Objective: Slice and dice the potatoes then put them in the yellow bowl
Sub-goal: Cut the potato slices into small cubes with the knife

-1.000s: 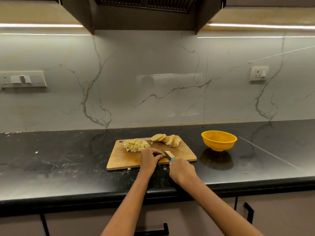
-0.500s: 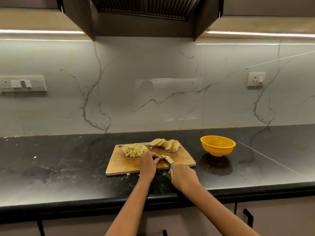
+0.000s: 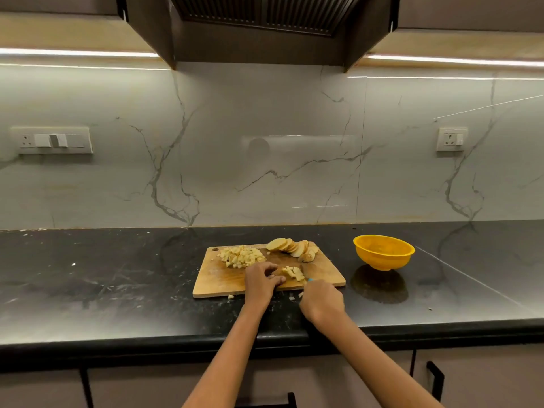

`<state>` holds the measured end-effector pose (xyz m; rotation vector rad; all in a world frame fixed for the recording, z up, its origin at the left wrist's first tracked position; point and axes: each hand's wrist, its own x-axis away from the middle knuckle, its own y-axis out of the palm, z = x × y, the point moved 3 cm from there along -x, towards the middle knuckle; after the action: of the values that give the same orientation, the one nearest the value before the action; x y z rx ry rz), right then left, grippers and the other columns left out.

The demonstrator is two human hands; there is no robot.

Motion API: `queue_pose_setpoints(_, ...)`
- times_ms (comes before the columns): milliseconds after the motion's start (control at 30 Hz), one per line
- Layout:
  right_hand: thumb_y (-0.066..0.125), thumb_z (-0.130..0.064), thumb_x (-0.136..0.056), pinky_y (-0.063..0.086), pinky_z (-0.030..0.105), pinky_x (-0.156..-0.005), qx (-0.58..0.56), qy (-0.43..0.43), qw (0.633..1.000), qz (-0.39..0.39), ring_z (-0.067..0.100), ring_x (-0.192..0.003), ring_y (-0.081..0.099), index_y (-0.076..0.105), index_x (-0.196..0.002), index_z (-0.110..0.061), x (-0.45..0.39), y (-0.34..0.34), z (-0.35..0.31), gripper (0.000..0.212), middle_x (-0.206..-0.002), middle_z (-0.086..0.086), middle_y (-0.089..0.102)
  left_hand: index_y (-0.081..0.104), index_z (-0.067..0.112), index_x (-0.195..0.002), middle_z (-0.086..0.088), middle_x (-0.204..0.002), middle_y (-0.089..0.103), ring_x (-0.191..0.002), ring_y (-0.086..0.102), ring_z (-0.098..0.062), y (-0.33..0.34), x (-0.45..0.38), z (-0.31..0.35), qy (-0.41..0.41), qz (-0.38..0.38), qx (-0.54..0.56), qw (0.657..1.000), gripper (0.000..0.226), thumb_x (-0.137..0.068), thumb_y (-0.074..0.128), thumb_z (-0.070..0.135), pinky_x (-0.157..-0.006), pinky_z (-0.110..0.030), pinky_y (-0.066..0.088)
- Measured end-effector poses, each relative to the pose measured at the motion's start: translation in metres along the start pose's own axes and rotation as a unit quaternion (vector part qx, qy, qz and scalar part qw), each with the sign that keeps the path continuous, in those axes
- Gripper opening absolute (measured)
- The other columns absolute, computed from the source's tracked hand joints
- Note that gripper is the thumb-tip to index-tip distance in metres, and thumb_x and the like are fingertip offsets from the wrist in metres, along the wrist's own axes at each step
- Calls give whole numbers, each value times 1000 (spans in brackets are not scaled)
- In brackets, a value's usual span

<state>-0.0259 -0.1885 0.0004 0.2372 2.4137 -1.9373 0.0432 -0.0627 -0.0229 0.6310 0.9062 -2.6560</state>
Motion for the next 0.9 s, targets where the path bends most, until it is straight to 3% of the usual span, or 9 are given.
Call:
queue_pose_setpoints(100,42,-14,-97,47,30,-82,-31,-18,999,-8,25,-110,60,60,-117,-6,-7,4,-22,29,-119,10,63,66,1,-109,-13,-107,68,-90,55,-6,-2,2,0,-9,-1,15,1000,41,-71,79,9,-65,6,36)
queue_pose_setpoints(200,41,-19,-100,47,30,-82,-50,-8,999,7,24,-111,59,59,-118,-6,-10,1,-22,29,-120,9,62,63,-1,-114,-15,-110,66,-94,59,-12,-3,3,-3,-18,11,14,1000,49,-69,81,10,-63,4,39)
queue_pose_setpoints(267,44,-20,-99,46,29,-82,-31,1,999,17,23,-111,59,59,-118,-7,-11,1,-14,28,-120,9,62,62,1,-116,-13,-111,66,-88,57,-8,-4,2,-4,-19,19,10,1000,54,-68,82,14,-62,2,40)
queue_pose_setpoints(367,45,-18,-98,48,29,-82,5,-8,1000,12,24,-110,60,58,-120,-7,-12,2,-11,28,-119,9,62,61,4,-119,-10,-111,67,-82,57,-5,-4,2,-4,-12,26,-10,1000,58,-68,82,21,-68,-6,41)
queue_pose_setpoints(500,43,-14,-96,47,30,-78,-19,-46,999,-12,25,-107,60,59,-116,-6,-22,4,-27,27,-117,10,62,62,4,-115,-10,-104,66,-94,61,-20,-4,-1,-4,6,43,-44,998,54,-70,81,27,-80,-24,47)
queue_pose_setpoints(600,37,-16,-100,48,30,-79,-51,-43,997,24,24,-104,61,61,-112,-6,-25,-1,-26,28,-115,10,64,62,5,-105,-8,-101,63,-98,58,-22,-10,-9,-7,19,58,-81,995,38,-75,77,24,-77,-22,38)
queue_pose_setpoints(733,39,-14,-100,46,27,-77,-25,-18,999,23,22,-107,60,59,-118,-7,-25,4,-20,28,-117,8,63,59,6,-119,-9,-116,60,-109,54,-20,-24,-21,-21,10,74,-97,992,46,-78,74,19,-89,-23,38)
queue_pose_setpoints(900,46,-15,-97,44,25,-73,-35,-50,998,10,20,-103,61,60,-114,-7,-30,17,-56,24,-113,7,64,65,6,-112,-10,-105,67,-96,60,-20,-41,-27,-38,-3,77,-77,994,44,-72,79,17,-86,-27,44)
